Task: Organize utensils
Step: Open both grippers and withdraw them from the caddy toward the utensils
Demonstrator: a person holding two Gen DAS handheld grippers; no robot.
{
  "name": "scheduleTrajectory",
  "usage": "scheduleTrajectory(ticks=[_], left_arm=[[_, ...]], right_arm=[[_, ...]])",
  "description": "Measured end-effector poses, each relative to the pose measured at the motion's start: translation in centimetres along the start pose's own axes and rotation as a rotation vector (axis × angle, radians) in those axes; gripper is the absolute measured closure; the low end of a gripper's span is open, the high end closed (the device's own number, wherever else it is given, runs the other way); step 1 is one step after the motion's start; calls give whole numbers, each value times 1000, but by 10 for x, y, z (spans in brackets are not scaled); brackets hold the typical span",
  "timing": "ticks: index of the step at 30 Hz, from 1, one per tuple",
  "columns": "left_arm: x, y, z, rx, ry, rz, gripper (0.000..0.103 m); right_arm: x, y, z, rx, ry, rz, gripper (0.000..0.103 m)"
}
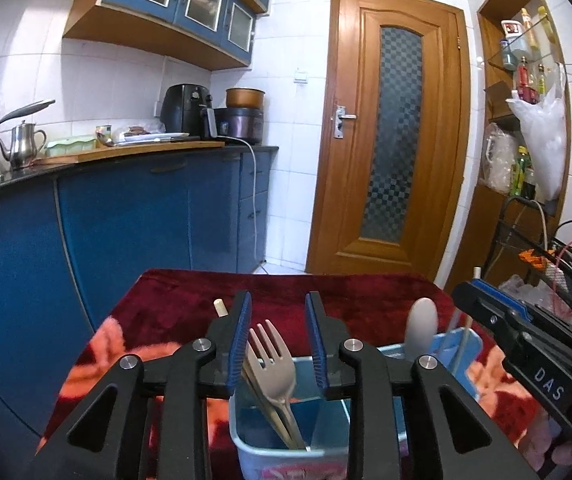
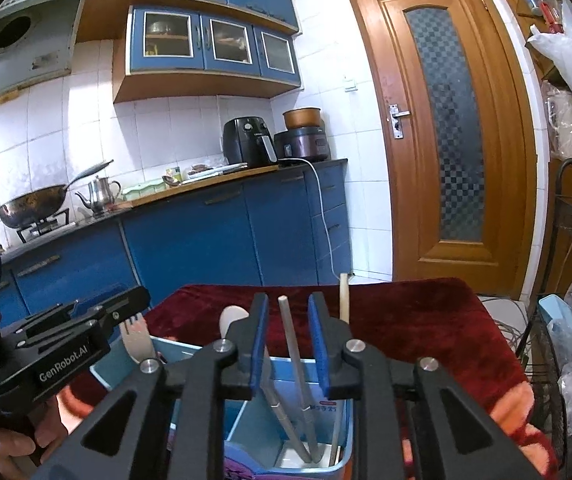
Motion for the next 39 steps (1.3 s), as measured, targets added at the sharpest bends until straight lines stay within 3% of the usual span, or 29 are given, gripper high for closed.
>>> scheduleTrajectory(ticks=[11, 17, 27, 39], left_arm=[[-1, -1, -62, 2, 3, 57, 75], [6, -12, -90, 50, 18, 75, 74], [36, -49, -112, 208, 58, 43, 74], [49, -114, -98, 409, 97, 31, 74]], right_arm=[[21, 11, -40, 4, 35, 29, 79], [37, 7, -64, 40, 46, 46, 78], [56, -37, -90, 177, 61, 76, 75], [49, -97, -114, 281, 32, 152, 72]])
Point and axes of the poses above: each gripper's, at about its wrist camera, not at the fingertips, and z roughly the way its jaws point, x to its left, y to its top, the point moved 4 cm from there along z, roughly the way its jaws point, and after that the axes turned 11 degrees about y, right-handed, at the moved point
